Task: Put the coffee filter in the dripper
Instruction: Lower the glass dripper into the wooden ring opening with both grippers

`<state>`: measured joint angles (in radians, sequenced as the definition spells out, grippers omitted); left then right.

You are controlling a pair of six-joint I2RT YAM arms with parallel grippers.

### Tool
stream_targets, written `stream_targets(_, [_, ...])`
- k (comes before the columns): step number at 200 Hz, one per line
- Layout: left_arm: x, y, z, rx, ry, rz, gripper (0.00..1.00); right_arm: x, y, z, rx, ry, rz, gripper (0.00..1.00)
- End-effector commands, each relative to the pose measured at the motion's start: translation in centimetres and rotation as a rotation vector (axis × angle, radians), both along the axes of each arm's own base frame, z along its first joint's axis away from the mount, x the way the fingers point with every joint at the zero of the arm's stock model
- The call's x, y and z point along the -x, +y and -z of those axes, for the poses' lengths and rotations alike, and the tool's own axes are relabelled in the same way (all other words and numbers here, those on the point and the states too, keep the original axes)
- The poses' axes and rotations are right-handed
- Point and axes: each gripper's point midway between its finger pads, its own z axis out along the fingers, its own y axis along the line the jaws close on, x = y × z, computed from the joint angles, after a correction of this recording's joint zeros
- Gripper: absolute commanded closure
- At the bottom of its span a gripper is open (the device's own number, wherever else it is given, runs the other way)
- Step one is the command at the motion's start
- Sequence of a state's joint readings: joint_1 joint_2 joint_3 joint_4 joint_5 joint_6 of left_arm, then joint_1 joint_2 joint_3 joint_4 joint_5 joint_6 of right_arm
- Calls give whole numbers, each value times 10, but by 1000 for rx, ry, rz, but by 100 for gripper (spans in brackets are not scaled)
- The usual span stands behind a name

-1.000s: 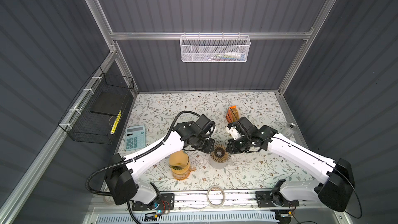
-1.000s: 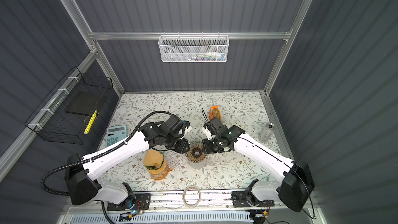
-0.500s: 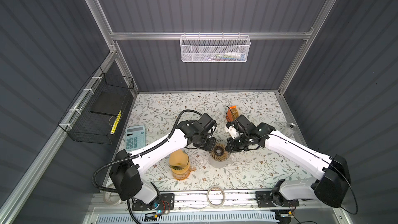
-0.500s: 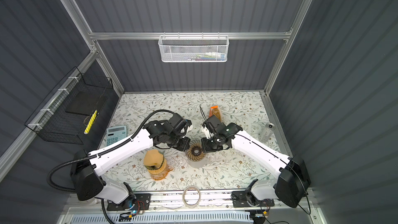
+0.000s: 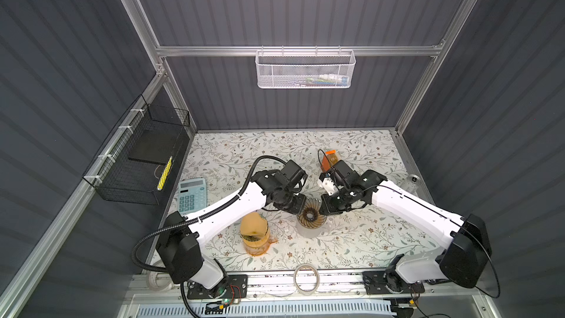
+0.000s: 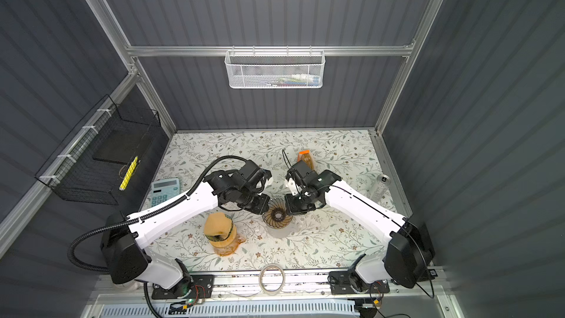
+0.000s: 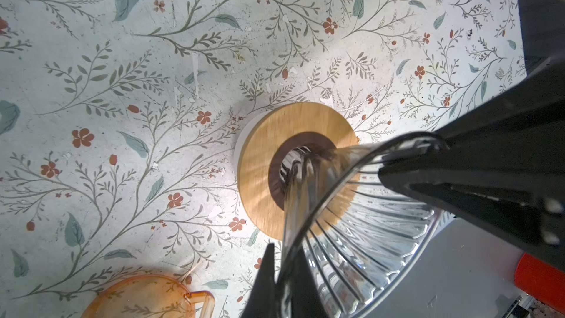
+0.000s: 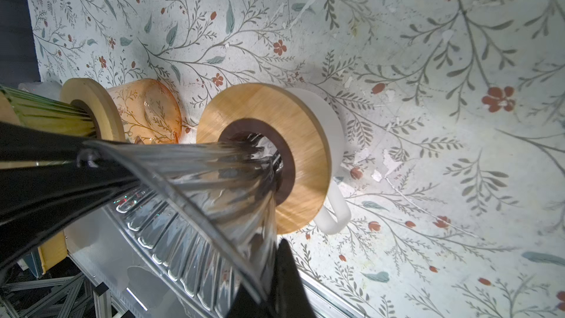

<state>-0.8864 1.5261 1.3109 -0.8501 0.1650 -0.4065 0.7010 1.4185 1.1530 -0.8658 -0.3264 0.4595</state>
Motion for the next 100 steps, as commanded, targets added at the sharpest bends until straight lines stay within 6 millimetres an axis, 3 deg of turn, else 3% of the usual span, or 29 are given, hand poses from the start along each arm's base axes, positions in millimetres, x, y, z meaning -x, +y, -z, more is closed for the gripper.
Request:
stream_targets(1, [20,2,30,-74,80,90,100,-5,-1,12,37,30,10,96])
stream_targets(100, [26,4,54,-99,140,89,100,-13,0,25,72,48,7,97])
